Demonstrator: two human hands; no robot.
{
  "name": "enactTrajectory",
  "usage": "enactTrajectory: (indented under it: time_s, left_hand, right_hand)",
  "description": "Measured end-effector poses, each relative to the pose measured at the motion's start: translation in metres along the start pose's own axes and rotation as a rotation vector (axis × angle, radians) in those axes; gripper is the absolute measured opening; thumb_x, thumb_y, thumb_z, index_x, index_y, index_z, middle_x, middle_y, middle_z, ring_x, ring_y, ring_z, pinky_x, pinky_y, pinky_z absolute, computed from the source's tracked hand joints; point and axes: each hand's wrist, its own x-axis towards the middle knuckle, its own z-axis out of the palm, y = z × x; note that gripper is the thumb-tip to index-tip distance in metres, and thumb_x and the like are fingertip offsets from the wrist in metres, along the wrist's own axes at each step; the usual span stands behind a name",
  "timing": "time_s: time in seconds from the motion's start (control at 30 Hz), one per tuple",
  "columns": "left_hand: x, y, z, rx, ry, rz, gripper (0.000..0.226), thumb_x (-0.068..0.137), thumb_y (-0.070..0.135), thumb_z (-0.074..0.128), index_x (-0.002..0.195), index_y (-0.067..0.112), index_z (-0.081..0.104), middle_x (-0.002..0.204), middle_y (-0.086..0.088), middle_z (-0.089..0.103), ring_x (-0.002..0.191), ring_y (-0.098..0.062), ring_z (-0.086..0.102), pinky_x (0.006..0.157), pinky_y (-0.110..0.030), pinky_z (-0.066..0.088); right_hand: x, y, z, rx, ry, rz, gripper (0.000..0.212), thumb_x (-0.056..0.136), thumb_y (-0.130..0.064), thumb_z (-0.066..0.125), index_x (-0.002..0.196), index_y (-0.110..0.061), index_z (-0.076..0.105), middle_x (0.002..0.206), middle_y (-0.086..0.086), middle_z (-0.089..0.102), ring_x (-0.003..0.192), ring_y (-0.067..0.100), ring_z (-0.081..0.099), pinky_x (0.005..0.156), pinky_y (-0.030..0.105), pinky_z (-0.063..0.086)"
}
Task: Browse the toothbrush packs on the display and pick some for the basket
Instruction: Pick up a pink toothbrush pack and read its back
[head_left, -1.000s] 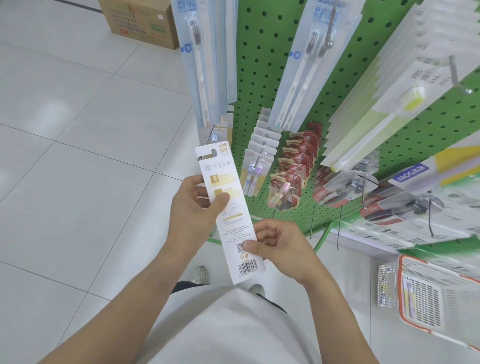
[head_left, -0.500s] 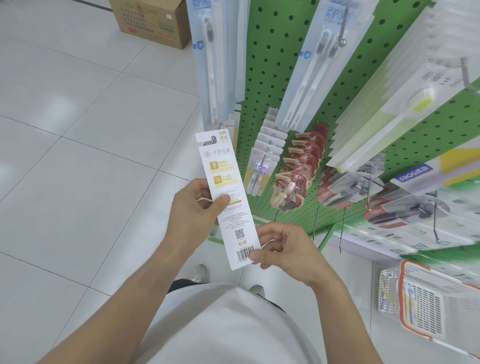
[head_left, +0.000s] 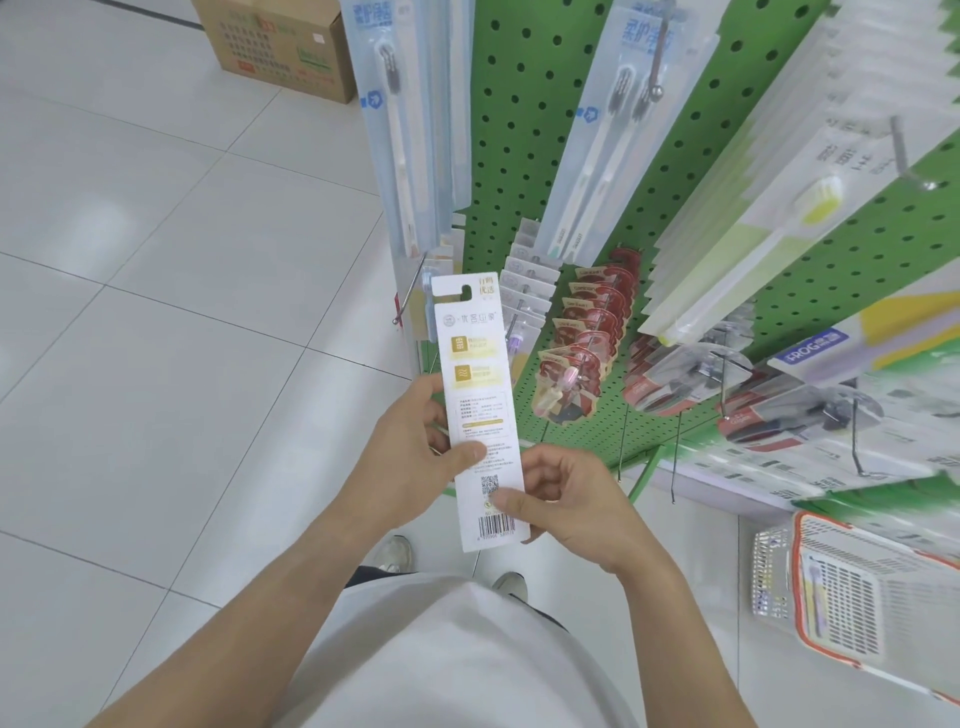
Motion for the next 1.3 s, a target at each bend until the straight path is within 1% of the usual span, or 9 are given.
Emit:
enactTrajectory:
  time_s: [0.13,0.27,0.5,0.67,0.87,1.0,1.1,1.2,1.3]
  left_hand:
    - [0.001,-0.002,0.003,0.029,-0.004,-0.016,0.054,0.085,0.010,0.079,0.120,0.037,0.048,0.098,0.010,0.073,0.067,-0.005,0.066,0.064,-0.018,0.054]
    - [0.001,0.002,0.002,-0.054,0.070,-0.049,0.024,0.090,0.019,0.075,0.107,0.024,0.058,0.097,0.006,0.071,0.074,-0.015,0.074,0.059,-0.035,0.062]
    - [0.004,0.006,0.000,-0.138,0.239,-0.062,0.011,0.094,0.021,0.070,0.103,0.017,0.072,0.088,0.004,0.078,0.070,-0.015,0.074,0.053,-0.026,0.057]
    - [0.006,0.004,-0.001,-0.131,0.319,-0.047,0.011,0.091,0.025,0.074,0.100,0.018,0.072,0.087,0.007,0.077,0.070,-0.014,0.072,0.055,-0.028,0.057]
    - [0.001,0.014,0.004,-0.090,0.354,0.027,0.010,0.089,0.031,0.075,0.091,0.023,0.071,0.075,0.011,0.072,0.065,-0.010,0.067,0.060,-0.023,0.054]
    - [-0.004,0.019,0.011,-0.156,0.255,0.066,0.010,0.089,0.024,0.075,0.099,0.026,0.073,0.084,0.010,0.075,0.081,-0.008,0.070,0.068,-0.018,0.054]
    - [-0.003,0.020,0.011,-0.169,0.369,0.058,0.003,0.092,0.022,0.071,0.091,0.025,0.069,0.082,0.012,0.072,0.078,-0.007,0.068,0.067,-0.014,0.049]
    - [0.002,0.017,0.002,-0.173,0.528,0.043,0.016,0.090,0.029,0.073,0.096,0.024,0.059,0.090,0.011,0.066,0.079,-0.006,0.065,0.067,-0.014,0.047]
    - [0.009,0.015,-0.012,-0.239,0.481,0.012,0.039,0.087,0.035,0.077,0.114,0.024,0.051,0.108,0.014,0.063,0.095,-0.003,0.066,0.075,-0.017,0.051]
  right_hand:
    - [0.001,0.001,0.003,-0.062,0.012,-0.011,0.022,0.077,-0.010,0.088,0.091,-0.009,0.072,0.074,0.006,0.072,0.060,0.020,0.060,0.055,0.040,0.054]
    - [0.001,0.004,0.002,-0.086,-0.017,-0.011,0.020,0.077,-0.012,0.089,0.088,-0.015,0.073,0.073,0.004,0.071,0.062,0.020,0.060,0.056,0.042,0.054]
    - [0.004,0.007,-0.007,-0.286,0.003,-0.018,0.023,0.079,-0.020,0.086,0.092,-0.036,0.076,0.082,0.000,0.073,0.068,0.013,0.060,0.073,0.040,0.053]
    - [0.008,-0.002,0.007,-0.388,0.183,-0.168,0.067,0.080,-0.030,0.086,0.136,-0.044,0.054,0.125,-0.023,0.058,0.108,-0.001,0.060,0.088,0.021,0.051]
    - [0.018,-0.021,0.035,-0.388,0.145,-0.438,0.070,0.088,-0.027,0.077,0.150,-0.035,0.045,0.146,-0.023,0.045,0.133,0.005,0.050,0.091,0.023,0.054]
    - [0.025,-0.024,0.039,-0.232,0.160,-0.389,0.046,0.098,-0.018,0.066,0.139,-0.036,0.055,0.118,-0.006,0.071,0.106,0.012,0.068,0.073,0.027,0.060]
    - [0.028,-0.023,0.038,-0.200,0.146,-0.347,0.034,0.102,-0.011,0.057,0.119,-0.039,0.065,0.092,-0.003,0.074,0.080,0.019,0.070,0.069,0.029,0.055]
    - [0.035,-0.015,0.042,-0.207,0.117,-0.296,0.028,0.101,-0.010,0.058,0.114,-0.033,0.067,0.092,-0.016,0.071,0.076,0.009,0.063,0.068,0.027,0.049]
    - [0.040,-0.010,0.044,-0.110,0.075,-0.268,0.030,0.101,-0.009,0.059,0.117,-0.033,0.068,0.103,-0.009,0.076,0.087,0.018,0.068,0.076,0.038,0.052]
